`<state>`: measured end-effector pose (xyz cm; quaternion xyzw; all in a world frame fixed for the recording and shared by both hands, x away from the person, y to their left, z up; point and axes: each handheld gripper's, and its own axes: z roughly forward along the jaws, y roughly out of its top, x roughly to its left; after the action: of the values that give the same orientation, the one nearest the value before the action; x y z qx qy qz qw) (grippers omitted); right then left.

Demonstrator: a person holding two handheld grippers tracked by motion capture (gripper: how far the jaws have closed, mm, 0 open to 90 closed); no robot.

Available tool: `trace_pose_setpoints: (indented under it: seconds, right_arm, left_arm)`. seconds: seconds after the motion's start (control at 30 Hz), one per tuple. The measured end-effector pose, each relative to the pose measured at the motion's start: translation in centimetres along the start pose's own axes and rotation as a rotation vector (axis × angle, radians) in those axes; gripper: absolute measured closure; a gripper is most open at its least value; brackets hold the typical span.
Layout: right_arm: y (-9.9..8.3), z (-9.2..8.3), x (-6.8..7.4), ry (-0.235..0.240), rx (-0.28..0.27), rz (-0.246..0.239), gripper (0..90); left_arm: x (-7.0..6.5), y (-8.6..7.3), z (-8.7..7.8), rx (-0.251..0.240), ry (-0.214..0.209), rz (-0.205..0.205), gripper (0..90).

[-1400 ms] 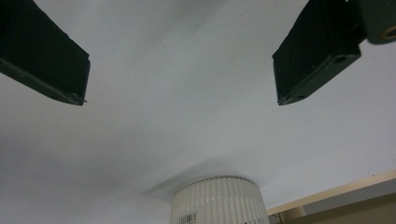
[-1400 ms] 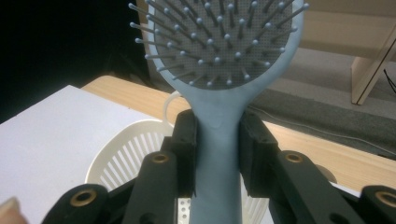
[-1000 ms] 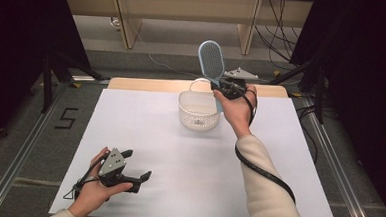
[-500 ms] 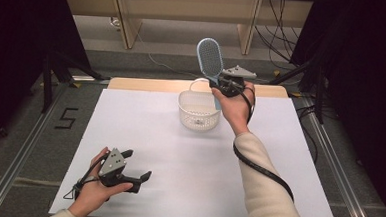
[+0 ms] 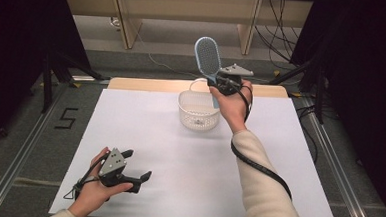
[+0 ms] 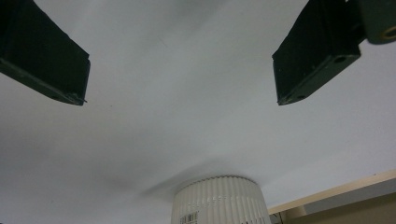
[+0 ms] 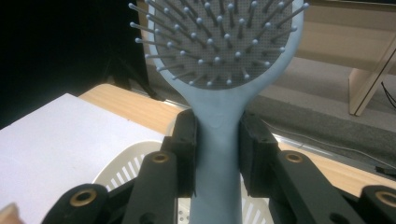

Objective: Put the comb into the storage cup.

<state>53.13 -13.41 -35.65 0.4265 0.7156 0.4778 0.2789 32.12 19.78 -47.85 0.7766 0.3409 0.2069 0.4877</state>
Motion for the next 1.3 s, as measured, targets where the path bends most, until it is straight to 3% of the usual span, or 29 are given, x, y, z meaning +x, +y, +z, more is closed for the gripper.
trace_pose_setpoints:
  seconds: [1.3]
  right_arm:
    - [0.1,1.7,0.6,0.004,-0.002,-0.005,70.8]
  left_arm:
    - [0.0,0.0,0.0,0.001,-0.001,0.003,3.4]
